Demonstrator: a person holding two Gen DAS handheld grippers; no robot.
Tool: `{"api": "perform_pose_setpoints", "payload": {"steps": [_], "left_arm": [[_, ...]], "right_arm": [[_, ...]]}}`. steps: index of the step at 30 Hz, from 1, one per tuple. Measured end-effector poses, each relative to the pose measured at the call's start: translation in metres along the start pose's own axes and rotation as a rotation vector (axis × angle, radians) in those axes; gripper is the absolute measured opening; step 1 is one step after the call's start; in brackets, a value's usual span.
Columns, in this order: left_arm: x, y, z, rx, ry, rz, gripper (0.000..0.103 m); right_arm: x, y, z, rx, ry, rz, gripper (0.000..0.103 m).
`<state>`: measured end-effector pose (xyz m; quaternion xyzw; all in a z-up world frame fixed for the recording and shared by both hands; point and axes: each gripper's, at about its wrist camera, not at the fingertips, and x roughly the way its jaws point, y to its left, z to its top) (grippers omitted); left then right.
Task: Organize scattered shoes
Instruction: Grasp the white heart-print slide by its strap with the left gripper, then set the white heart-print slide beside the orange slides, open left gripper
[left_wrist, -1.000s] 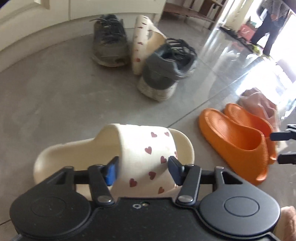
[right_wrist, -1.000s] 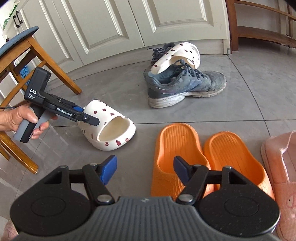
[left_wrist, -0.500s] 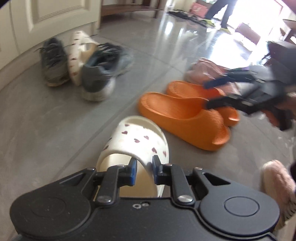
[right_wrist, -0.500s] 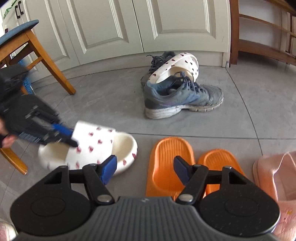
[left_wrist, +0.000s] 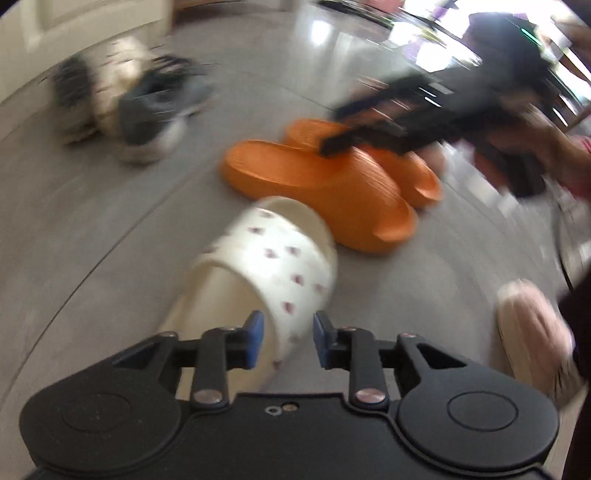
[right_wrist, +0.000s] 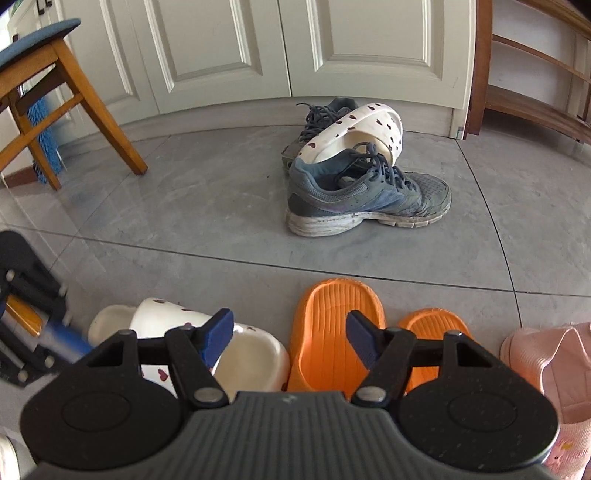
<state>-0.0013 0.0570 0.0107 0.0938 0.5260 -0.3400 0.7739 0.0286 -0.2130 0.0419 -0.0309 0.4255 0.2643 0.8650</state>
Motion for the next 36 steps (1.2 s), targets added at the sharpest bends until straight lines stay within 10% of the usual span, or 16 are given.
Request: {"api": "perform_pose_setpoints", "payload": {"steps": [9, 13, 22, 36], "left_arm": [[0.029, 0.02, 0.016, -0.179, -0.034, -0.113, 0.051], [0.041, 0.027, 0.012, -0.259, -0.024, -0.161, 0.019], [-0.004, -0.029, 0.002, 0.307, 0.082, -0.1, 0.013], [0.001, -0.064, -0.013, 0.71, 0.148, 0.042, 0.022]], "right_arm": [[0.009, 0.004, 0.015, -0.078, 0.033, -0.01, 0.071], [0.011, 0.006, 0.021, -0.083, 0.027, -0.024, 0.071], [0.014, 0.008, 0.017, -0.071, 0.048, -0.03, 0.071], [0.013, 0.017, 0.01, -0.083, 0.06, -0.029, 0.071]]}}
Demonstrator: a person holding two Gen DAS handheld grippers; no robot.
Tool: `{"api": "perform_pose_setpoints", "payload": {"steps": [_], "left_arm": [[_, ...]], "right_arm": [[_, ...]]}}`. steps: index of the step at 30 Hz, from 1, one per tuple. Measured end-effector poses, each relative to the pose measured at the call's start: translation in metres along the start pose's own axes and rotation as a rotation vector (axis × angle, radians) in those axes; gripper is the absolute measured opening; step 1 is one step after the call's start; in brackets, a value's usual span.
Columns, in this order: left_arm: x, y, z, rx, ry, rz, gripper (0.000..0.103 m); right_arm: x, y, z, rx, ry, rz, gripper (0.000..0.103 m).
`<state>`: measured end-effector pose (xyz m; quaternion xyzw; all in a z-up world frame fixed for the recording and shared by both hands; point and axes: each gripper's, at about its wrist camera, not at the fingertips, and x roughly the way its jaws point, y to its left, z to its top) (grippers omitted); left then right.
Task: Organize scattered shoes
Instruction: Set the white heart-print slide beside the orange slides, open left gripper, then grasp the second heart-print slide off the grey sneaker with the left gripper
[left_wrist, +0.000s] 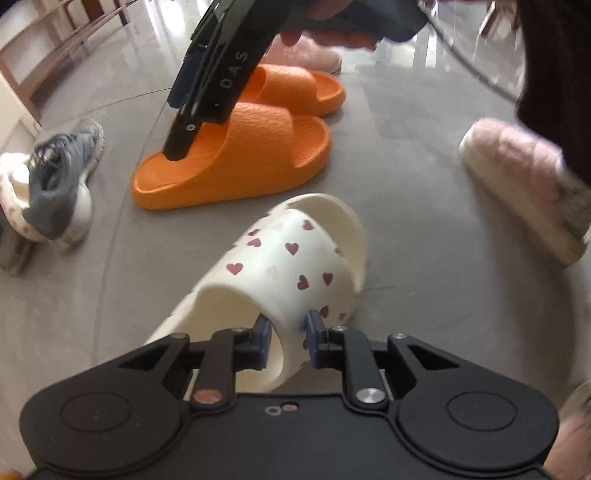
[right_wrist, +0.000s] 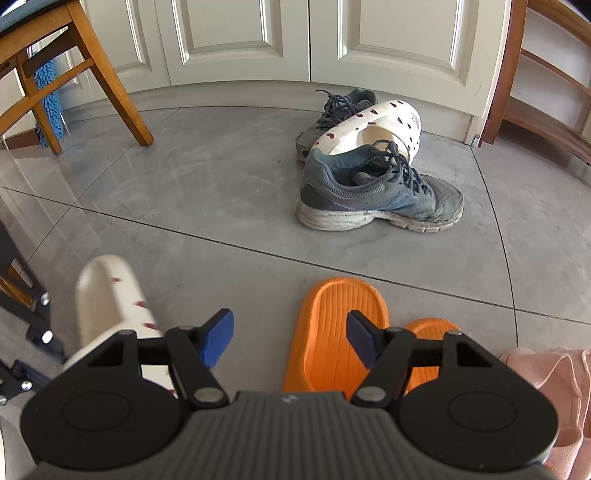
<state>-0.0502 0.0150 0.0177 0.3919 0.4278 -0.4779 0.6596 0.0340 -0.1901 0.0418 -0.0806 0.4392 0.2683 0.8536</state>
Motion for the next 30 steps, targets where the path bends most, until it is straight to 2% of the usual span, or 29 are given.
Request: {"api": "perform_pose_setpoints", "payload": {"steps": [3, 5, 7, 10, 13, 15, 19, 24, 26, 30], "left_arm": [[0.007, 0.006, 0.006, -0.031, -0.004, 0.034, 0.025], [0.01, 0.009, 0.009, -0.044, -0.001, 0.027, 0.03], [0.009, 0.008, 0.008, -0.032, 0.018, 0.031, 0.03], [0.001, 0.015, 0.005, -0.03, 0.061, 0.01, 0.036], [-0.015, 0.035, 0.002, -0.105, 0.021, 0.032, 0.041], [-0.026, 0.057, 0.006, -0.194, -0.039, 0.088, 0.043], [-0.027, 0.1, 0.019, -0.367, -0.121, 0.289, 0.054], [-0.011, 0.161, 0.04, -0.613, -0.193, 0.527, 0.054], [-0.004, 0.177, 0.048, -0.662, -0.21, 0.61, 0.054], [0.012, 0.2, 0.068, -0.703, -0.215, 0.712, 0.054]], "right_arm": [[-0.001, -0.001, -0.002, 0.007, 0.0, -0.004, 0.071], [-0.002, -0.002, -0.003, 0.016, -0.002, -0.008, 0.071], [-0.003, -0.004, -0.005, 0.024, -0.006, -0.013, 0.071], [-0.006, -0.013, -0.008, 0.045, -0.023, -0.024, 0.071], [-0.007, -0.025, -0.009, 0.082, -0.042, -0.033, 0.071], [-0.007, -0.034, -0.008, 0.111, -0.057, -0.034, 0.071], [-0.005, -0.046, -0.002, 0.153, -0.068, -0.027, 0.071], [-0.008, -0.056, 0.003, 0.149, -0.094, -0.024, 0.071], [-0.01, -0.063, 0.002, 0.143, -0.103, -0.03, 0.071], [-0.005, -0.081, 0.0, 0.154, -0.095, -0.049, 0.071]]}}
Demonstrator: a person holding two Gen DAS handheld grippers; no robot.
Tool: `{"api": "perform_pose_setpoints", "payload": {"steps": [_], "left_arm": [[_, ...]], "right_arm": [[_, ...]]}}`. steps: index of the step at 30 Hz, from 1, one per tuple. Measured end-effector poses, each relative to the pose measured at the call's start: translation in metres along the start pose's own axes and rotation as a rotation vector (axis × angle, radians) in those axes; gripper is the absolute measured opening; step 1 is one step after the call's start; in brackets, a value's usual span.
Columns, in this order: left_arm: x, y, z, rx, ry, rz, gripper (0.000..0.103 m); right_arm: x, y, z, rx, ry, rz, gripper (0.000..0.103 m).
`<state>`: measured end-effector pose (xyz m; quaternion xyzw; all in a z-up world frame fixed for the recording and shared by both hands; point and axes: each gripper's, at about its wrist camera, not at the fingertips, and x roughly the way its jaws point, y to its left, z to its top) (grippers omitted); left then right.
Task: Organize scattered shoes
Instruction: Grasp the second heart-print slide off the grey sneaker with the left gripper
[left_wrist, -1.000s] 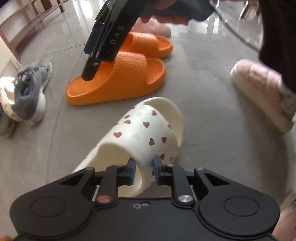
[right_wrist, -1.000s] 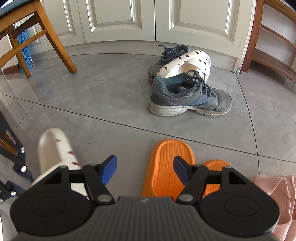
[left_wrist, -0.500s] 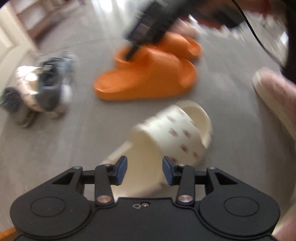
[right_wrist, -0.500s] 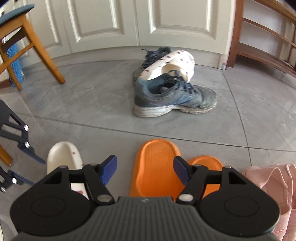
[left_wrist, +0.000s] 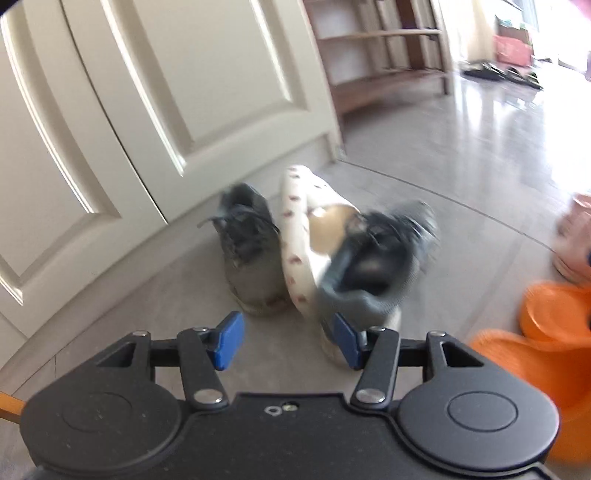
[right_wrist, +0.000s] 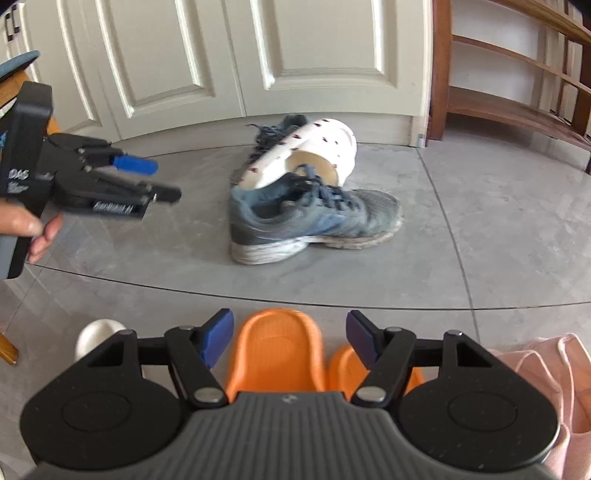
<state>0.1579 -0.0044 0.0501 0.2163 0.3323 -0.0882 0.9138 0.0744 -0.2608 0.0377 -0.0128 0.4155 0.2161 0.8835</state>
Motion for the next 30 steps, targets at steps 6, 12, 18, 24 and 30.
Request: {"api": "perform_pose_setpoints", "payload": {"steps": [6, 12, 18, 24, 30], "left_arm": [[0.03, -0.024, 0.036, 0.007, -0.034, 0.037, 0.054], [0.06, -0.03, 0.077, -0.329, 0.036, -0.102, 0.05], [0.094, -0.025, 0.092, -0.711, 0.065, -0.201, 0.051], [0.15, -0.023, 0.079, -0.965, 0.081, -0.217, 0.051], [0.187, -0.014, 0.073, -1.084, 0.011, -0.164, 0.053]], "right_arm": [[0.022, -0.034, 0.014, 0.056, -0.023, 0.039, 0.071], [0.04, -0.069, 0.028, 0.127, -0.085, 0.089, 0.071], [0.026, -0.096, 0.037, 0.197, -0.102, 0.137, 0.071], [0.017, -0.099, 0.04, 0.128, -0.116, 0.089, 0.071], [0.015, -0.104, 0.026, 0.183, -0.098, 0.034, 0.071]]}}
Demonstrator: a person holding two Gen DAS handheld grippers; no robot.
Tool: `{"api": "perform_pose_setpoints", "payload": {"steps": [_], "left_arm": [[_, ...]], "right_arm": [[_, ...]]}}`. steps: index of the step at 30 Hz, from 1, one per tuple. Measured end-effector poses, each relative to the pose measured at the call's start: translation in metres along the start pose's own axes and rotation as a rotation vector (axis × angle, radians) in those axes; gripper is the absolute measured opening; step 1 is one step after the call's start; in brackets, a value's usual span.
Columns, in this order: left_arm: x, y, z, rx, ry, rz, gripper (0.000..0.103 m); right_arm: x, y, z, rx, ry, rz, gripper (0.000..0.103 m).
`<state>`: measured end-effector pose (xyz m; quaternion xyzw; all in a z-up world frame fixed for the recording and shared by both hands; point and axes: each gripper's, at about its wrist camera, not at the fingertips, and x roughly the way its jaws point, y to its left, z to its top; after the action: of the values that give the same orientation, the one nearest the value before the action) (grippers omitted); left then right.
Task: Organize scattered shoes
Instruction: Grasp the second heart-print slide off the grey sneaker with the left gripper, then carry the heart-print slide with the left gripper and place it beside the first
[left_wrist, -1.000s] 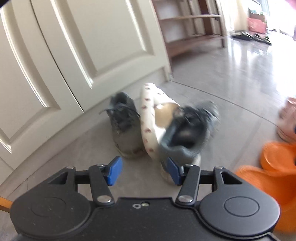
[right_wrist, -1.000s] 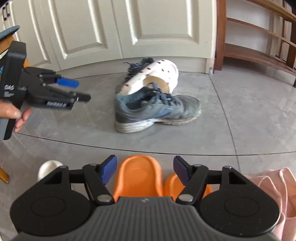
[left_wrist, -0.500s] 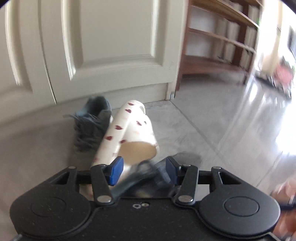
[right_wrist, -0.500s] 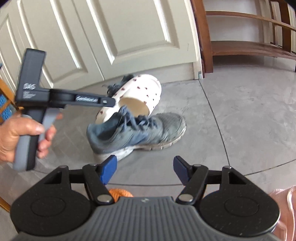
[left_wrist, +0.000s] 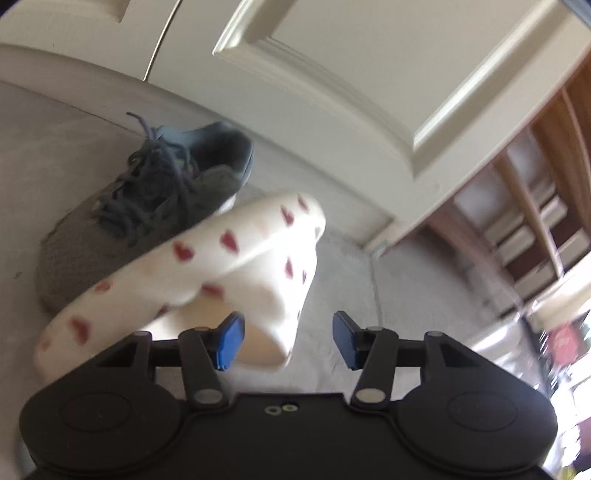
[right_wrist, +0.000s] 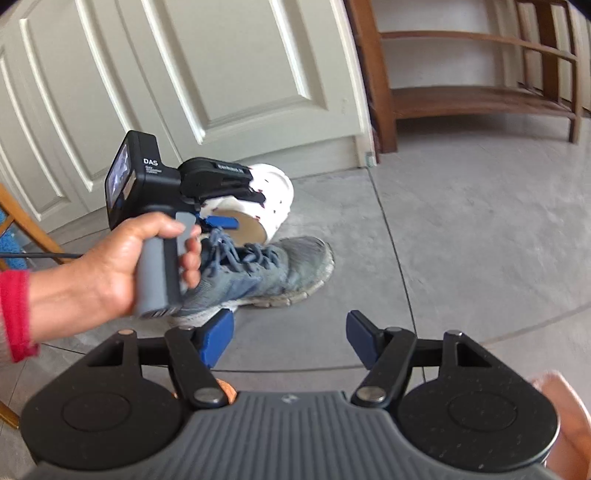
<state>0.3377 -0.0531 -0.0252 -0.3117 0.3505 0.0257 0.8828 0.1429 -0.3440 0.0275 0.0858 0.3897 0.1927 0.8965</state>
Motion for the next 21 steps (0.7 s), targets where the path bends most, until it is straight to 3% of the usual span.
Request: {"api": "perform_pose_setpoints", "payload": {"steps": [1, 2, 3, 4, 8, 14, 18, 21], "left_arm": [[0.002, 0.0, 0.004, -0.009, -0.008, -0.01, 0.053], [0.004, 0.001, 0.009, -0.01, -0.005, -0.027, 0.046], [0.004, 0.001, 0.014, -0.002, -0.002, -0.043, 0.036], [0.003, 0.002, 0.019, 0.019, 0.001, -0.057, 0.015], [-0.003, 0.007, 0.034, 0.083, 0.012, -0.114, 0.014], [-0.017, 0.024, 0.037, 0.068, 0.026, -0.174, 0.014], [-0.045, 0.031, 0.037, 0.055, 0.017, -0.303, 0.014], [-0.073, 0.027, 0.041, 0.139, 0.022, -0.396, 0.014]], "right_arm": [[0.0, 0.001, -0.002, 0.006, 0.006, -0.006, 0.071], [0.0, 0.002, -0.003, 0.01, 0.012, -0.01, 0.071], [0.001, 0.004, -0.004, 0.008, 0.017, -0.014, 0.071], [0.001, 0.008, -0.005, 0.0, 0.021, -0.018, 0.071], [-0.001, 0.016, -0.005, -0.034, 0.011, -0.025, 0.07], [0.008, 0.024, -0.003, 0.002, 0.007, -0.026, 0.07], [0.008, 0.035, 0.0, -0.028, -0.005, -0.034, 0.07], [0.008, 0.04, 0.003, -0.03, -0.014, -0.036, 0.07]]}}
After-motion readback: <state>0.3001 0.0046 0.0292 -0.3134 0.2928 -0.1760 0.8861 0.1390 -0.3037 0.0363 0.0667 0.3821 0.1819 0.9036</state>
